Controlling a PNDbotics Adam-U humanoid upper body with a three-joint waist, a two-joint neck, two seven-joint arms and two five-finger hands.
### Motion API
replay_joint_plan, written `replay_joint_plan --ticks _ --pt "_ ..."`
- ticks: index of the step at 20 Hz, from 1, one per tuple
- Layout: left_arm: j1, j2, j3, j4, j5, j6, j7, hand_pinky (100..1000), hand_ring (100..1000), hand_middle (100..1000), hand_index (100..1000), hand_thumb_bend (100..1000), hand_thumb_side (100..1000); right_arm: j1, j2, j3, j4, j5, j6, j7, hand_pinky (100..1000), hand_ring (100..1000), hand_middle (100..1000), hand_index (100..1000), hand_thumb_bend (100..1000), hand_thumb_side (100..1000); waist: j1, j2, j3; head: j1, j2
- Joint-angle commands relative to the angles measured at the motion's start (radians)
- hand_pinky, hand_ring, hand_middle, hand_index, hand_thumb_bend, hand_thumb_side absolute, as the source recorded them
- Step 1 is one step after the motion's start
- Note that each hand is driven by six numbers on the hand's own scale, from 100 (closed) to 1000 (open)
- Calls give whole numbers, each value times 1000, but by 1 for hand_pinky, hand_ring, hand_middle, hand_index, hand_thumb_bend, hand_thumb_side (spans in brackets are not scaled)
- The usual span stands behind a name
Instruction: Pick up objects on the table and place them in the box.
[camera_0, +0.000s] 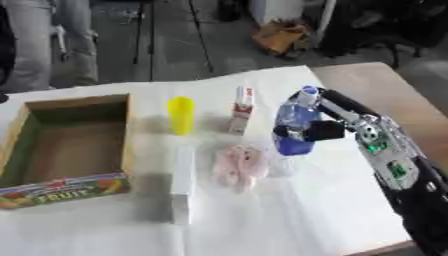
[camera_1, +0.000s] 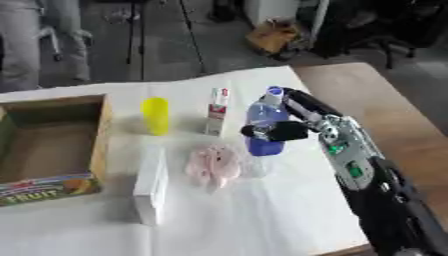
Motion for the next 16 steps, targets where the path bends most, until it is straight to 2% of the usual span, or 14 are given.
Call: replay_joint_plan --ticks 1,2,3,7,11,12,16 --pt "-10 7 1 -13 4 -2 -3 732 830 746 843 489 1000 -7 -20 0 46 35 -8 37 545 699 863 849 668 571 3 -7 1 -4 7" --pt "-10 7 1 -13 4 -2 -3 732 830 746 843 489 1000 -8 -19 -2 54 42 -12 50 395 569 814 797 598 475 3 -7 1 -4 7" --pt "-10 6 0 -13 5 -2 -4 731 830 746 843 489 1000 -8 -19 -3 62 51 -14 62 324 508 782 760 519 384 3 -7 1 -5 7" --pt "-10 6 1 -13 6 -2 -3 731 830 746 843 488 1000 -11 -17 -16 59 74 -2 71 208 362 640 632 329 148 2 -7 1 -5 7" --pt "-10 5 1 -13 6 -1 -4 731 830 746 843 488 1000 -9 -17 -16 53 72 12 46 208 362 640 632 329 148 2 -7 1 -5 7" --pt "-10 5 1 -13 6 -1 -4 732 830 746 843 484 1000 -10 -16 -16 52 71 13 43 145 300 561 567 206 100 2 -8 0 -5 7" --pt "-7 5 2 -12 7 -1 -3 732 830 746 843 483 1000 -34 -4 -70 -15 27 30 -3 146 298 563 563 193 100 3 -10 -3 -3 7"
